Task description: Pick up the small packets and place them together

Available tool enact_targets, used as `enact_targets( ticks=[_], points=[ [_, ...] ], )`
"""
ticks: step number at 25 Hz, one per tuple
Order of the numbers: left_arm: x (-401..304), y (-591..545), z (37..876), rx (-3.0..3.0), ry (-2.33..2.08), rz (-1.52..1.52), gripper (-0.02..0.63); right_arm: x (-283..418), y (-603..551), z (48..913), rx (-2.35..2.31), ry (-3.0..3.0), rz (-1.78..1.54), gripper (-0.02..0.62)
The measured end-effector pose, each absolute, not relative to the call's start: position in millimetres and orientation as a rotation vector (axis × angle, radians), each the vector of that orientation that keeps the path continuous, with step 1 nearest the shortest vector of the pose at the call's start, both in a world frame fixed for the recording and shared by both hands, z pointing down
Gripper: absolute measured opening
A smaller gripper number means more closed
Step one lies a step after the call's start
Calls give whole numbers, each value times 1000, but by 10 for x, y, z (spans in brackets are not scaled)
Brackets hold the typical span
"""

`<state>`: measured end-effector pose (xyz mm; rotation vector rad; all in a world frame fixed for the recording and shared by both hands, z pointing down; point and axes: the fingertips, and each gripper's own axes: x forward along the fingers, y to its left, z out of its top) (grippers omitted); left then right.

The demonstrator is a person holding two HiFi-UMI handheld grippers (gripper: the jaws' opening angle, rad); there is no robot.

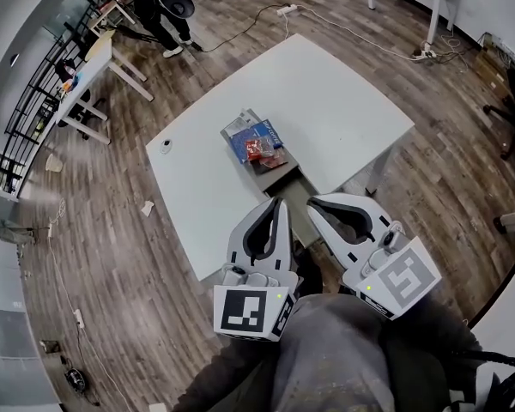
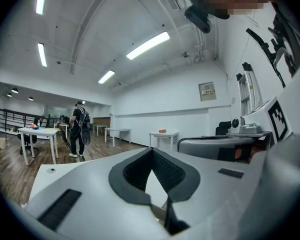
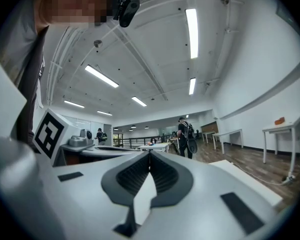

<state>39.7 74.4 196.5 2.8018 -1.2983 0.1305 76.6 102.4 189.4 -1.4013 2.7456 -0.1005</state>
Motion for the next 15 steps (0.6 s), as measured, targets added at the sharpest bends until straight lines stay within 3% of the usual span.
enact_targets(
  ticks=[15],
  points=[
    [191,696,1953,2788,-1329,141,3,565,937,1834,-1358,2755,-87,8]
  ],
)
